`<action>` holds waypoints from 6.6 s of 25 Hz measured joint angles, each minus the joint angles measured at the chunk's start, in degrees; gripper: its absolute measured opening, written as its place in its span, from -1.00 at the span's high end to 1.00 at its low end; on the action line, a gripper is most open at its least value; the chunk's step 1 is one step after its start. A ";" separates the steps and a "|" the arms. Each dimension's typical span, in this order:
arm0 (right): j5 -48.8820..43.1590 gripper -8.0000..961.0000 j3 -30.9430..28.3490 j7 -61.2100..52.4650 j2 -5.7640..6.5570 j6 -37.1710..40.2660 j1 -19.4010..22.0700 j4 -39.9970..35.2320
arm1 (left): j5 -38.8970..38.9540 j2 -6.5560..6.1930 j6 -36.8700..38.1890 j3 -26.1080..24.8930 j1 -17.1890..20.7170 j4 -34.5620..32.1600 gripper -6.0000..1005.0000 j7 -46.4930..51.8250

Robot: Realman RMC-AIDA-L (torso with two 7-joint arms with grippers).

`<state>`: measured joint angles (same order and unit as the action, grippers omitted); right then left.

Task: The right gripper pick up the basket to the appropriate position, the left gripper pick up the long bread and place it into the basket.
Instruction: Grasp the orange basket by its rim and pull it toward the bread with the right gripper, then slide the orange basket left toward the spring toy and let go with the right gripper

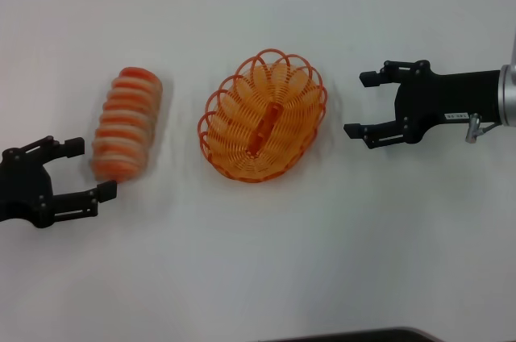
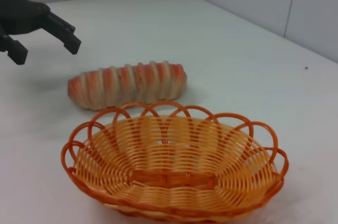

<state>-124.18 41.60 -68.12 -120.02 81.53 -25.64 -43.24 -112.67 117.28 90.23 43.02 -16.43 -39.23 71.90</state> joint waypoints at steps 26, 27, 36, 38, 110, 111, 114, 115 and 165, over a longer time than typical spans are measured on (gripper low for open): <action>2.81 -0.88 -0.17 -2.05 0.23 -2.86 -1.20 0.83 | -2.12 -0.04 -0.85 -0.15 -0.10 -0.31 -0.87 -0.53; 3.79 -0.88 -0.19 -4.29 0.33 -2.73 -1.45 0.76 | -2.09 -0.04 -0.85 -0.15 -0.09 -0.31 -0.87 -0.59; -0.31 -0.84 1.65 -38.51 0.84 0.84 -8.60 -7.42 | -1.90 -0.03 0.21 -0.13 -0.22 -0.50 -0.87 -0.96; -4.20 -0.84 1.84 -47.92 0.96 1.56 -11.15 -9.80 | -1.98 0.00 0.36 -0.12 -0.32 -0.50 -0.87 -1.24; -24.09 0.65 25.09 -67.32 -0.03 -14.15 -28.90 5.54 | -2.38 0.67 0.69 0.05 0.04 0.03 -0.87 -3.86; -24.09 0.71 25.05 -67.32 -0.03 -14.15 -28.87 5.59 | -2.38 0.67 0.69 0.05 0.04 0.03 -0.87 -3.86; -23.78 0.80 24.69 -67.33 -0.03 -14.04 -28.75 5.85 | -2.38 0.67 0.69 0.05 0.05 0.03 -0.86 -3.87; -23.29 0.82 24.60 -67.33 0.00 -13.83 -28.66 5.91 | -2.38 0.67 0.69 0.04 0.06 0.03 -0.86 -3.87; -16.34 0.87 -3.33 -96.13 0.81 -3.29 -12.96 6.68 | -2.36 2.07 -1.56 -0.33 -1.41 -2.69 -0.86 -4.49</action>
<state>-140.52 38.27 -164.25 -119.22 78.24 -38.60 -36.56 -115.03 119.36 88.67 42.68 -17.83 -41.93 67.41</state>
